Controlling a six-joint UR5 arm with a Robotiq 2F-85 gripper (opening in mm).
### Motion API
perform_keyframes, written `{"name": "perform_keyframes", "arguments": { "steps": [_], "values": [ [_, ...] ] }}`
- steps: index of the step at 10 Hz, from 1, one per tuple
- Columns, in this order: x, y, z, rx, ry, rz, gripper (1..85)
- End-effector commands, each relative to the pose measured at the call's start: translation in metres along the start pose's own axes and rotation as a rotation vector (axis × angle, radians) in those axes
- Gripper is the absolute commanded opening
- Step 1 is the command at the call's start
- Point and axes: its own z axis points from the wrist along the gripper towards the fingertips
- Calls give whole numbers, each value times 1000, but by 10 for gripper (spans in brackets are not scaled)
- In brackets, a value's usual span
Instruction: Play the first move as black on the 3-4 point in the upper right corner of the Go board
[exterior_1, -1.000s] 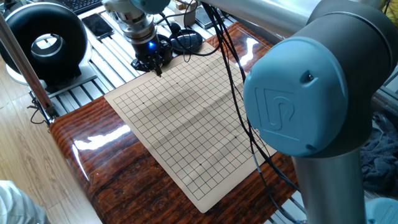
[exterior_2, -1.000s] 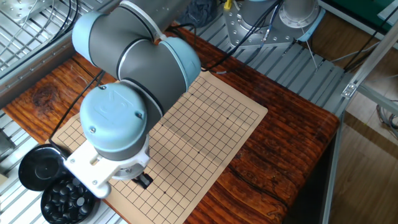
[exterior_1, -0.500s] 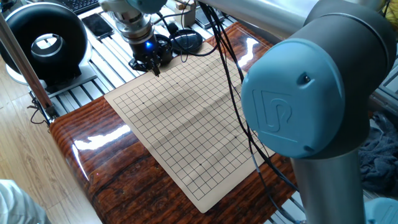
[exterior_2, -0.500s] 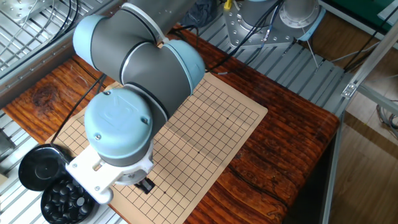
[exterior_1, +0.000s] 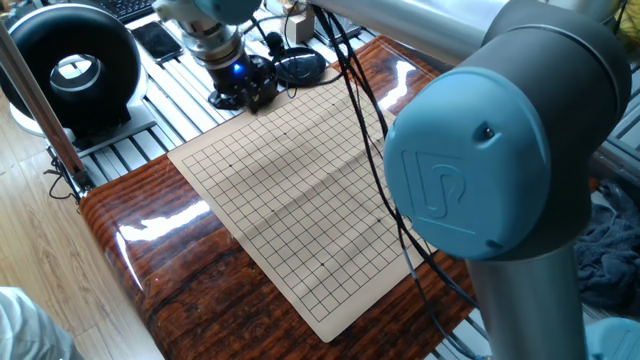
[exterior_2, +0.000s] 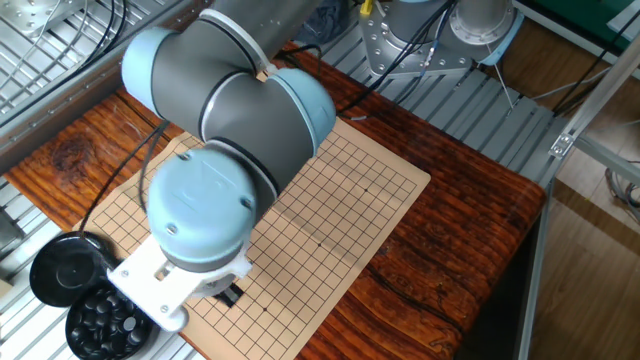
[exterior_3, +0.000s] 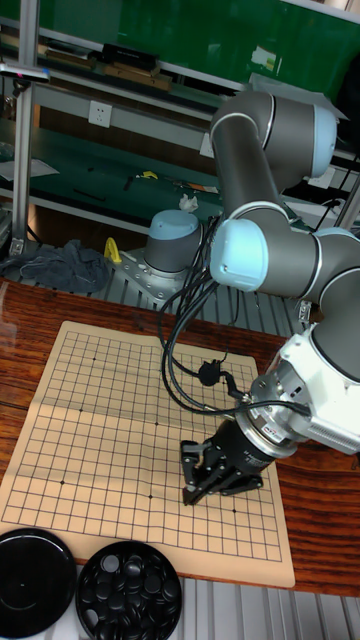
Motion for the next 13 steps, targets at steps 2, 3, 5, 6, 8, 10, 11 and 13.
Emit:
{"name": "perform_keyframes", "arguments": {
  "steps": [2,3,5,6,8,10,11,13],
  "values": [
    [-5,-12,-1,43,-15,-120,13],
    [-8,-10,-1,36,-26,-151,13],
    [-20,-23,-3,93,-67,-231,13],
    [-27,-24,-3,102,-89,-260,13],
    [-37,-24,-5,109,-127,-315,13],
    [-34,-17,-4,84,-119,-308,13],
    [-30,-15,-3,71,-107,-293,13],
    [-27,4,-3,65,-95,-245,13]
  ]
}}
